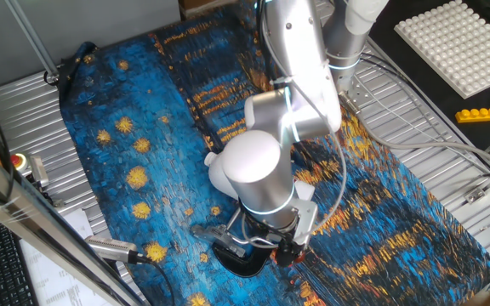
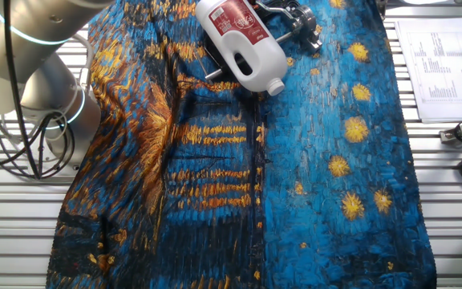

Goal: Push down the lever

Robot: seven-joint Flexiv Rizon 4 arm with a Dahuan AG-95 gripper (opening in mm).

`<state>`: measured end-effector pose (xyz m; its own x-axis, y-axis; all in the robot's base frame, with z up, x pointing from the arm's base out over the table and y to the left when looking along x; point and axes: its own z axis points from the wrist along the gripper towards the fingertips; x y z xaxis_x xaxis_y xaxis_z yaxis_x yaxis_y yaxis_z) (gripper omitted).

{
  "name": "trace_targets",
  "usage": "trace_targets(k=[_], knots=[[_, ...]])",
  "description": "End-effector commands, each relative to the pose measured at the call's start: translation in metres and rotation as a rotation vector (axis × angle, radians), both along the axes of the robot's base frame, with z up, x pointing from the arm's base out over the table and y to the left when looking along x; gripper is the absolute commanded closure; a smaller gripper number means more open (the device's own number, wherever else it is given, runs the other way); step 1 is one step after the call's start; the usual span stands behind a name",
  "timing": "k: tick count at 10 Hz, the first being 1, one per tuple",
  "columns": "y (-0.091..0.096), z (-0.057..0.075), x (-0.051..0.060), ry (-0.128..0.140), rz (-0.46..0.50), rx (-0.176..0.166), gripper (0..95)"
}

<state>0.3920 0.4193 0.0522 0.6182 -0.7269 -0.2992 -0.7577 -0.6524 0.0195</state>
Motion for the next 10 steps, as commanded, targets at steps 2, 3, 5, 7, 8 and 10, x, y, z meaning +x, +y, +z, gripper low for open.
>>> trace_targets(k=[2, 3, 5, 7, 8, 10], knots=[[-0.001, -0.005, 0.001, -0.005, 0.001, -0.008, 95.0], [-0.001, -0.006, 0.001, -0.007, -0.002, -0.008, 95.0], [-0.001, -0.002, 0.000, 0.003, -0.015, 0.016, 95.0], [-0.001, 0.026, -0.002, 0.014, -0.098, 0.009, 95.0], [-0.001, 0.037, -0.001, 0.022, -0.138, 0.000, 95.0], [-0.003, 0.052, 0.003, 0.037, -0.209, 0.001, 95.0]])
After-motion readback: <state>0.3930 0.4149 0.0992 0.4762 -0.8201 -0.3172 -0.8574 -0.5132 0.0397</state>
